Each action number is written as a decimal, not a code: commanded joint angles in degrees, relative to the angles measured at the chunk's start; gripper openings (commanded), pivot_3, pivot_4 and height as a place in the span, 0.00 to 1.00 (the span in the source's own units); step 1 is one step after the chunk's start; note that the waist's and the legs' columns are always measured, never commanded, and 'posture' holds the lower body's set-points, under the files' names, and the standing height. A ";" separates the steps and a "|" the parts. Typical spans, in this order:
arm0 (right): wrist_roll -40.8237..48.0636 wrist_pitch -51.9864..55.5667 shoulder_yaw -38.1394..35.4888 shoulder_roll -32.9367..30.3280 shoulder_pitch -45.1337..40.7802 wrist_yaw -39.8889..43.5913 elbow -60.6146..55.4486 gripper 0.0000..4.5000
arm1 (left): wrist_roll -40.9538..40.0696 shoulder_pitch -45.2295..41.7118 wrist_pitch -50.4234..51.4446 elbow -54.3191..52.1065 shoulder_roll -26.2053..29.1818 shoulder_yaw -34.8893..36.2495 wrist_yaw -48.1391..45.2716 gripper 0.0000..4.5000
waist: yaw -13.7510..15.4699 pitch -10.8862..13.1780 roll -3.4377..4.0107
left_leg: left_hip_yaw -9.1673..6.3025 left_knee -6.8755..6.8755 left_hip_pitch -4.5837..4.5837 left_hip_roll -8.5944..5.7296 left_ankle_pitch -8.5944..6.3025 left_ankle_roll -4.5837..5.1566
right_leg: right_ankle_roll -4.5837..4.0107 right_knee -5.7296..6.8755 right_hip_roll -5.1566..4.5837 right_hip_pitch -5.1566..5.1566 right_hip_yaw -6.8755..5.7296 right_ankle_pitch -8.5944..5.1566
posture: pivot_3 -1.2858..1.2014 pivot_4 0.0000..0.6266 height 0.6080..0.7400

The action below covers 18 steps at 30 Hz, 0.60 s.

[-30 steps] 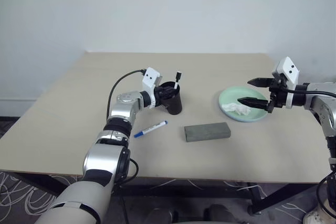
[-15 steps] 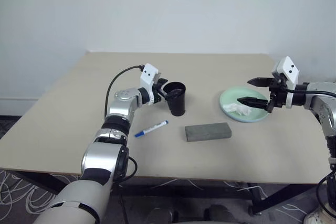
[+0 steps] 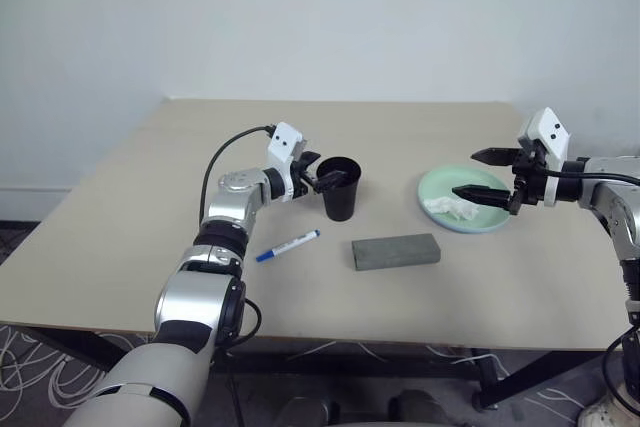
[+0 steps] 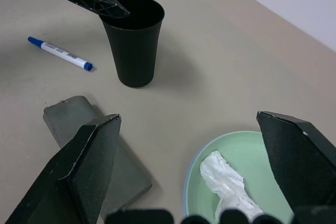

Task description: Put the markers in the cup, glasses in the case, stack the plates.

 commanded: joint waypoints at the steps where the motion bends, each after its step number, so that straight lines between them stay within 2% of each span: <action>1: 0.34 -0.56 -0.37 0.04 -2.00 0.35 -1.15 1.00 | -0.69 -1.72 -0.08 -2.39 0.45 0.85 -0.13 0.99 | 0.00 0.00 0.00 | 0.00 0.00 0.00 0.00 0.00 0.00 | 0.00 0.00 0.00 0.00 0.00 0.00 | 0.52 0.00 0.94; 14: 0.42 -0.81 -0.11 -0.04 -2.02 0.51 -0.86 1.00 | -5.54 -3.80 0.55 -3.55 0.65 6.09 0.65 0.99 | 0.01 0.00 0.00 | -0.01 0.00 0.00 0.00 0.00 0.00 | 0.00 -0.01 0.00 0.00 0.00 0.00 | 0.52 0.00 0.94; 18: 0.49 -0.70 -0.17 -0.04 -2.03 0.46 -0.97 1.00 | -7.53 -2.76 2.78 -7.91 1.29 6.38 -1.27 0.99 | 0.00 0.01 -0.01 | 0.00 0.00 -0.02 0.00 0.00 0.00 | 0.00 -0.01 0.00 -0.01 0.00 0.00 | 0.52 0.00 0.94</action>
